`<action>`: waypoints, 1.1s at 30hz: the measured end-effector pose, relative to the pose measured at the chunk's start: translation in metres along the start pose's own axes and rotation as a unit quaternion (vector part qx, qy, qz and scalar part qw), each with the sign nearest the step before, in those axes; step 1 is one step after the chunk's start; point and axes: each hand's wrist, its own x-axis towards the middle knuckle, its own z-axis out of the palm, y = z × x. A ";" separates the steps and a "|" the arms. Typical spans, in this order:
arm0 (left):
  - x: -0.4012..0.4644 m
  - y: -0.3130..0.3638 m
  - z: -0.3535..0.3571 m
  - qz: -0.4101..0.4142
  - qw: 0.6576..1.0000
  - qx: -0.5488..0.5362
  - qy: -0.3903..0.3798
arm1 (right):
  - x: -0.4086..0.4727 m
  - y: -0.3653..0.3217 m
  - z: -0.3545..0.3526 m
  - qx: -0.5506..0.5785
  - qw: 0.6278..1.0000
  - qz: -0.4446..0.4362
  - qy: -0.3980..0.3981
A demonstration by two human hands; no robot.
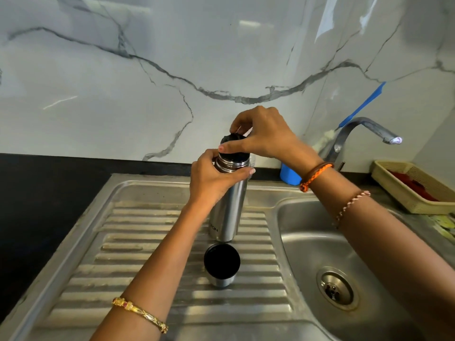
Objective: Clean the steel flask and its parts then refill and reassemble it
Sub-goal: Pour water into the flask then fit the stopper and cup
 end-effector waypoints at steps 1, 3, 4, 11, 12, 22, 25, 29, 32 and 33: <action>0.000 -0.001 0.000 0.000 1.000 0.000 0.000 | 0.001 -0.001 0.005 -0.013 1.000 0.011 0.024; 0.001 0.000 0.001 0.002 1.000 -0.006 -0.002 | 0.005 -0.002 0.007 -0.053 0.998 0.003 0.026; 0.001 0.003 0.001 0.004 1.000 -0.008 -0.006 | 0.005 -0.003 0.002 -0.051 0.999 -0.004 -0.001; 0.001 0.009 0.000 0.008 1.000 0.010 -0.021 | -0.001 -0.004 -0.029 0.051 0.987 -0.008 -0.149; 0.000 0.007 -0.001 0.006 1.000 0.011 -0.018 | -0.001 -0.003 -0.025 0.029 0.990 -0.015 -0.140; 0.002 0.005 -0.006 0.008 0.999 0.022 -0.023 | -0.010 0.009 0.013 -0.076 0.995 -0.004 0.069; 0.002 0.009 -0.003 0.008 0.999 0.018 -0.025 | -0.006 0.011 -0.013 0.058 0.997 -0.028 -0.047; 0.001 0.008 -0.001 0.004 1.000 0.013 -0.018 | -0.004 0.008 -0.019 0.043 0.984 -0.055 -0.163; 0.002 0.007 -0.004 0.000 1.000 0.013 -0.008 | 0.000 0.006 -0.001 -0.051 0.996 -0.050 -0.051; 0.003 0.007 -0.004 -0.002 1.000 0.013 -0.004 | 0.000 0.004 0.006 -0.051 0.998 -0.022 -0.002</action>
